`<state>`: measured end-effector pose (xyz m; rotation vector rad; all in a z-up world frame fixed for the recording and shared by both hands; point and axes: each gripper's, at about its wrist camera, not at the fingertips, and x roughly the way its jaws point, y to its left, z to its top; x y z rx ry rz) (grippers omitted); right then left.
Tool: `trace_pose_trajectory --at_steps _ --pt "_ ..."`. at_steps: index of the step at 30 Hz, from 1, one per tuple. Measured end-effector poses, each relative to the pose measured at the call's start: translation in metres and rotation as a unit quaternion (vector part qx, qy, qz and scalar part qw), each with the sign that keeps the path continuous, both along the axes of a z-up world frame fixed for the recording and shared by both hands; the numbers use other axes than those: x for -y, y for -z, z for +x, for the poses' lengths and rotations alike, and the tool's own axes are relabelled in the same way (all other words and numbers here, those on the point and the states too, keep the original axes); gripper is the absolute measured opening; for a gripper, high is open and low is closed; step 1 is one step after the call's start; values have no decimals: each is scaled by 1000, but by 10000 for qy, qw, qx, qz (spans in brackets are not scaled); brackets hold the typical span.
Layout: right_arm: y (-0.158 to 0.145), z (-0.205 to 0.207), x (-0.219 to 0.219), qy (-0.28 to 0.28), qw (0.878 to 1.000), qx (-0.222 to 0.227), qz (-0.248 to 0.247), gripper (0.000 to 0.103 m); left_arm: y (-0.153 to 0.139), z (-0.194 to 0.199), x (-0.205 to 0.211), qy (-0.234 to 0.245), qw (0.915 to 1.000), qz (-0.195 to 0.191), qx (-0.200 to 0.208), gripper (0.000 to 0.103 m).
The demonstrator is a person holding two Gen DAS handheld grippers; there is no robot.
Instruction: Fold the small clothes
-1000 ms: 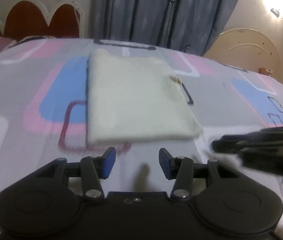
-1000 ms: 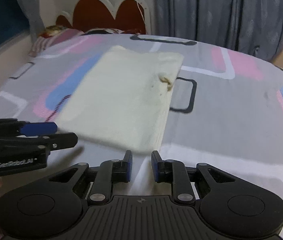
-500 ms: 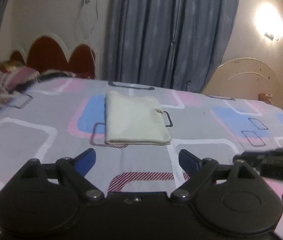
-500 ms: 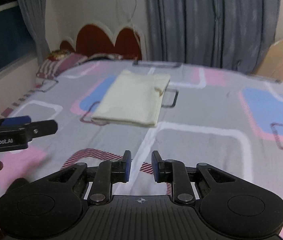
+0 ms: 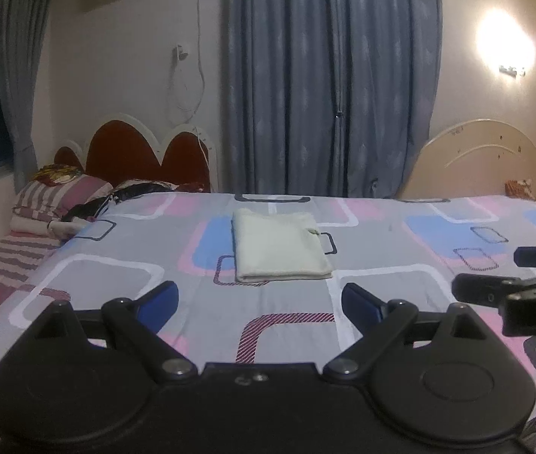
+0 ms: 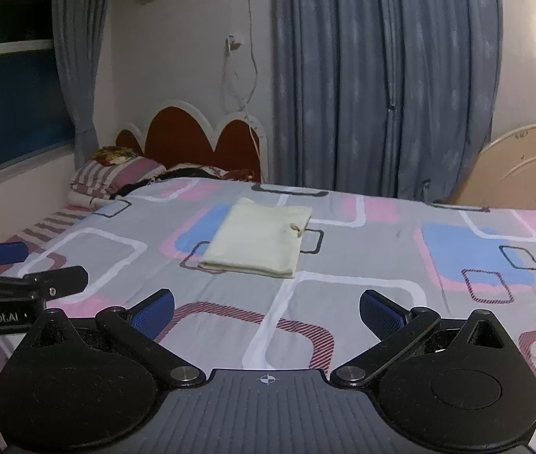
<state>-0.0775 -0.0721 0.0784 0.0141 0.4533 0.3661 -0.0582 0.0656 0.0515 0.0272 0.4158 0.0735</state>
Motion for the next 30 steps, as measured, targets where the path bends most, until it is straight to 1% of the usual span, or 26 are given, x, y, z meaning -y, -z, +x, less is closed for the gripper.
trace_pose_trajectory --at_steps 2,3,4,5,6,7,8,9,10,11,13,16,20,27,30 --pt "-3 -12 8 29 10000 41 -3 103 -1 -4 -1 123 9999 -36 110 90" --pt "-3 -14 10 39 10000 47 6 103 0 -6 0 104 9999 27 93 65" --pt "-3 -15 12 56 10000 51 9 103 1 -4 0 125 9999 31 -31 30" --pt "-4 -16 14 66 10000 57 5 103 3 -1 -2 113 9996 -128 -231 6" --pt "-5 -19 15 65 10000 69 3 103 5 -2 -6 128 9990 -314 -306 27" --pt "-6 -20 17 60 9999 91 4 103 7 0 -8 98 9989 -347 -301 35" --pt "-6 -21 18 70 9999 119 0 103 7 -2 -7 11 9992 -304 -268 71" --pt "-7 -22 18 78 9999 132 -15 103 6 -4 -6 -117 9994 -270 -164 99" --pt "-7 -24 19 89 9999 138 -35 103 6 -8 -5 -231 9995 -221 22 102" --pt "-7 -24 19 116 9998 141 -57 103 6 -7 -4 -268 9995 -143 38 103" --pt "-8 -25 20 152 9998 114 -64 103 7 -3 -4 -228 9996 -126 -64 103" --pt "-9 -28 19 156 9998 78 -60 103 7 -2 -6 -237 9995 -203 -87 103" --pt "-11 -30 20 184 9997 137 -54 103 5 -10 -4 -238 9996 -145 2 103" --pt "-12 -31 20 225 9996 145 -86 103 4 -23 -4 -180 9995 -228 75 103" --pt "-14 -32 20 199 9996 153 -97 103 2 -26 -4 -131 9996 -200 114 103"
